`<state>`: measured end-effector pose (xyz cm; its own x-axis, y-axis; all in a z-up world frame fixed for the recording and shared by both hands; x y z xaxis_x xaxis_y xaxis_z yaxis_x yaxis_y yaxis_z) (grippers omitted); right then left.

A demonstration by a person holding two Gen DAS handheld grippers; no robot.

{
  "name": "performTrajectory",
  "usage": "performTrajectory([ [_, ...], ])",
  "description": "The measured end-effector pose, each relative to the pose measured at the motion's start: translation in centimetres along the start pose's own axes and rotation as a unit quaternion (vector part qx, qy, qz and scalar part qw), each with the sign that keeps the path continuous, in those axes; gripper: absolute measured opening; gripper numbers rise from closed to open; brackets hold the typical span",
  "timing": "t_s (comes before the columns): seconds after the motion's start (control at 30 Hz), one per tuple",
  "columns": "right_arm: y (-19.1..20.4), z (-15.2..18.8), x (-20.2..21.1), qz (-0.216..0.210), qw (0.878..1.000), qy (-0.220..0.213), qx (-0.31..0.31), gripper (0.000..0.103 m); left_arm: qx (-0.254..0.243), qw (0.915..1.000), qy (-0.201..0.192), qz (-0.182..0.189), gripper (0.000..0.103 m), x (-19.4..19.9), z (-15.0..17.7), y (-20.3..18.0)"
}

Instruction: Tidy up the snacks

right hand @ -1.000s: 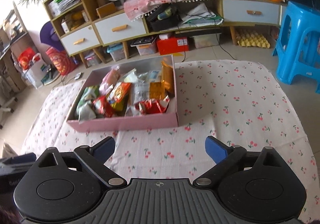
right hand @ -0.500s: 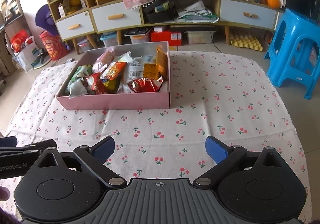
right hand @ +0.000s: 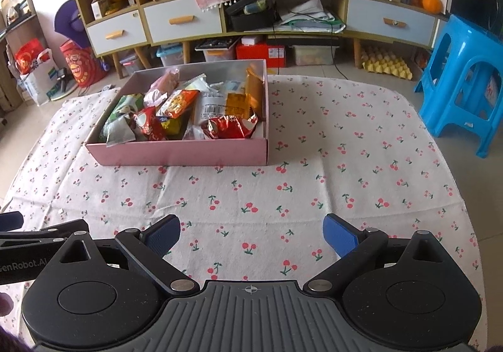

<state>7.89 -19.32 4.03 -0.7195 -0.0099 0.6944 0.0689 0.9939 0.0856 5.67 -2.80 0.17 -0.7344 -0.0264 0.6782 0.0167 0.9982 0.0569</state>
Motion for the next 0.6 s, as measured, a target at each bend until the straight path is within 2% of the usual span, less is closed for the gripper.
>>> performTrajectory([
  [0.6, 0.0, 0.06, -0.26, 0.0, 1.0, 0.006, -0.004, 0.099, 0.004, 0.9997, 0.019, 0.013, 0.103, -0.49, 0.14, -0.25],
])
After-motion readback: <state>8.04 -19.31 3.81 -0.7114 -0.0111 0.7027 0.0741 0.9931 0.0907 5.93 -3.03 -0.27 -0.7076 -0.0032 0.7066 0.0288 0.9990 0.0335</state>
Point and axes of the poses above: each gripper's, at about its wrist camera, not at the fingertips, and x roughly against the way its jaws point, y to its left, z to its underside, the point moved 2 cm from there along -x, roughly the way its jaws point, and after that the axes turned 12 degrees about -y, right-handed, at the moved point
